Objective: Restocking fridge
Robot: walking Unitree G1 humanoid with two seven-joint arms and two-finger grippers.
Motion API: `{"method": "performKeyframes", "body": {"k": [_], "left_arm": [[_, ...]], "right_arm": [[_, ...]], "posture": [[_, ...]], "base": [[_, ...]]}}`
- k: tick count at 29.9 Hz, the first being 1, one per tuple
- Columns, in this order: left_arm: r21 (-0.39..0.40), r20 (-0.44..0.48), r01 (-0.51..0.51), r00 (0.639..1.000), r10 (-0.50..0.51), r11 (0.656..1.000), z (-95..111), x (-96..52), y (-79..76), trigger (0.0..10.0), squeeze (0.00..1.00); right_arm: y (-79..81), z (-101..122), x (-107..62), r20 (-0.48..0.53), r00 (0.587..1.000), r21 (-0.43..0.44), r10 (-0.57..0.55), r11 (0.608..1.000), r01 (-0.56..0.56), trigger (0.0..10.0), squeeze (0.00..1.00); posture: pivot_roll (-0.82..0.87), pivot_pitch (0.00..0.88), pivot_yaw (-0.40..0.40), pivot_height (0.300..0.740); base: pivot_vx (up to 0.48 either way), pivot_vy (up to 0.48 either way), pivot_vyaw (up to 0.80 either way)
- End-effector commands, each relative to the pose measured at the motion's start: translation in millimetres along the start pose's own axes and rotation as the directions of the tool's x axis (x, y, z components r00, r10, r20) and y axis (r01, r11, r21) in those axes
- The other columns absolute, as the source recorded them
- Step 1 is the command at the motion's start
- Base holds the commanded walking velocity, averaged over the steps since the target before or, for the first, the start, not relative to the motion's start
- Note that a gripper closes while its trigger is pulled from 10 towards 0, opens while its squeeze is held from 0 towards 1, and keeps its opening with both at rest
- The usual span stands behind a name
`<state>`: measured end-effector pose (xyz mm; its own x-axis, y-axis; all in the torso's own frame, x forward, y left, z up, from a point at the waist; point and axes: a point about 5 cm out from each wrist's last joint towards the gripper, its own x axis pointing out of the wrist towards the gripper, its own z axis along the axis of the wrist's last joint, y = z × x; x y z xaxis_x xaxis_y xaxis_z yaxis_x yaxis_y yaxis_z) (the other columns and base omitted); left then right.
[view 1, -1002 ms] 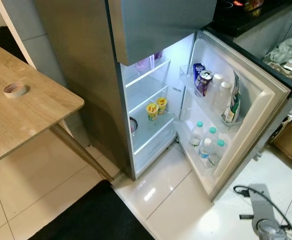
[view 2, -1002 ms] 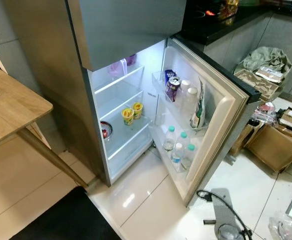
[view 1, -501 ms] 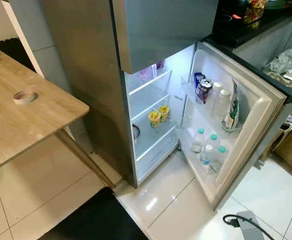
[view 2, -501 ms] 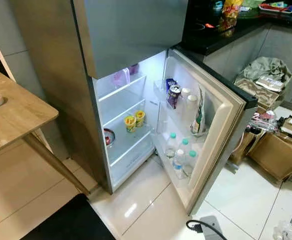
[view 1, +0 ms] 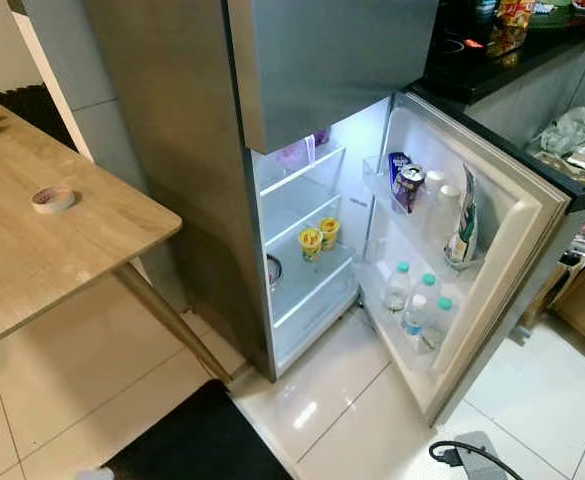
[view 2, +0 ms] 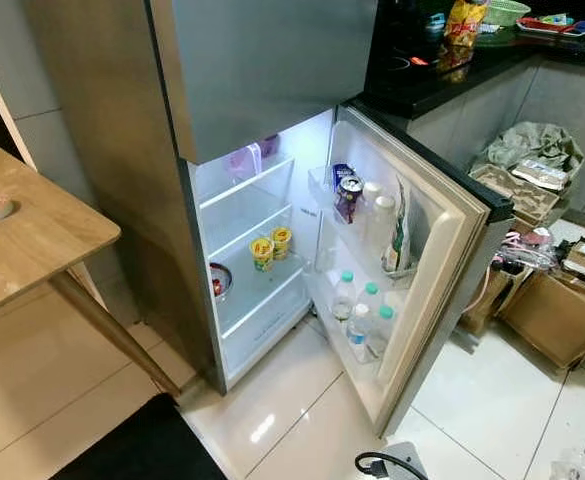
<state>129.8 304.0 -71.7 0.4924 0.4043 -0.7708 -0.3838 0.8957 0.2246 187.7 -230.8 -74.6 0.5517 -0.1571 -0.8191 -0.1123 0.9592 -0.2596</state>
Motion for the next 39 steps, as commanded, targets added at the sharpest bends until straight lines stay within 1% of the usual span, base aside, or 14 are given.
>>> {"method": "performKeyframes", "body": {"k": [1,2,3,4,5,7,9,12,15,18,22,27,29,39], "left_arm": [[-0.121,0.042,0.060,0.998,-0.055,0.991,6,0.9,-9.8,10.0,0.00],[-0.121,0.042,0.060,0.998,-0.055,0.991,6,0.9,-9.8,10.0,0.00],[-0.160,0.060,0.108,0.993,-0.100,0.981,10,1.4,-17.9,10.0,0.00],[-0.160,0.060,0.128,0.991,-0.120,0.979,11,1.4,-22.3,10.0,0.00],[-0.160,0.060,0.128,0.991,-0.120,0.979,11,1.4,-22.3,10.0,0.00],[-0.143,0.051,0.150,0.988,-0.144,0.978,9,1.1,-28.7,10.0,0.00],[-0.137,0.046,0.157,0.987,-0.152,0.978,8,0.8,-31.0,10.0,0.00],[-0.113,0.018,0.179,0.984,-0.179,0.977,1,-0.7,-39.4,10.0,0.00],[-0.106,0.009,0.187,0.982,-0.187,0.977,-2,-1.4,-41.9,10.0,0.00],[-0.110,-0.009,0.196,0.980,-0.198,0.974,-8,-2.9,-45.3,10.0,0.00],[-0.107,-0.013,0.207,0.978,-0.210,0.972,-10,-3.5,-47.8,10.0,0.00],[-0.107,-0.018,0.216,0.975,-0.220,0.970,-12,-4.2,-50.7,10.0,0.00],[-0.093,-0.028,0.225,0.973,-0.229,0.970,-15,-5.1,-52.2,10.0,0.00],[-0.083,-0.040,0.236,0.970,-0.240,0.968,-20,-6.5,-52.3,10.0,0.00]], "right_arm": [[2.0,6,0.7,0.019,1.000,0.011,0.008,1.000,-0.008,10.0,0.00],[2.0,6,0.7,0.019,1.000,0.011,0.008,1.000,-0.008,10.0,0.00],[3.3,8,1.0,0.026,1.000,0.010,0.015,1.000,-0.015,10.0,0.00],[4.3,9,1.1,0.030,0.999,0.012,0.023,1.000,-0.024,10.0,0.00],[4.3,9,1.1,0.030,0.999,0.012,0.023,1.000,-0.024,10.0,0.00],[7.4,10,1.2,0.033,0.998,0.019,0.044,0.999,-0.044,10.0,0.00],[9.0,10,1.2,0.034,0.998,0.022,0.054,0.998,-0.055,10.0,0.00],[15.5,6,0.8,0.010,0.996,0.022,0.090,0.996,-0.090,10.0,0.00],[17.4,2,0.4,-0.002,0.995,0.024,0.101,0.995,-0.101,10.0,0.00],[21.4,-6,-0.9,-0.029,0.990,0.052,0.137,0.989,-0.136,10.0,0.00],[23.0,-10,-1.7,-0.035,0.986,0.075,0.161,0.984,-0.158,10.0,0.00],[24.0,-12,-2.2,-0.043,0.983,0.085,0.177,0.981,-0.173,10.0,0.00],[25.1,-14,-2.4,-0.047,0.982,0.081,0.185,0.980,-0.181,10.0,0.00],[28.2,-17,-3.2,-0.053,0.979,0.083,0.198,0.978,-0.193,10.0,0.00]], "posture": [[0.02,0.043,0.011,0.740],[0.02,0.043,0.011,0.740],[0.01,0.028,0.013,0.740],[0.01,0.028,0.013,0.740],[0.01,0.028,0.013,0.740],[0.01,0.014,0.015,0.740],[0.01,0.014,0.015,0.740],[0.00,0.004,0.019,0.740],[0.00,0.004,0.020,0.740],[0.00,0.000,0.022,0.740],[-0.01,0.000,0.020,0.740],[-0.02,0.006,0.024,0.740],[-0.03,0.000,0.035,0.740],[-0.02,0.015,0.038,0.740]], "base": [[0.000,0.000,0.00],[0.000,0.000,0.00],[0.000,0.000,0.00],[0.000,0.000,0.00],[0.000,0.000,0.00],[0.000,0.000,0.00],[0.000,0.000,0.00],[0.000,0.000,0.00],[0.000,0.000,0.00],[0.000,0.000,0.00],[0.000,0.000,0.00],[0.000,0.000,0.76],[0.000,0.000,0.77],[0.000,0.000,0.76]]}}
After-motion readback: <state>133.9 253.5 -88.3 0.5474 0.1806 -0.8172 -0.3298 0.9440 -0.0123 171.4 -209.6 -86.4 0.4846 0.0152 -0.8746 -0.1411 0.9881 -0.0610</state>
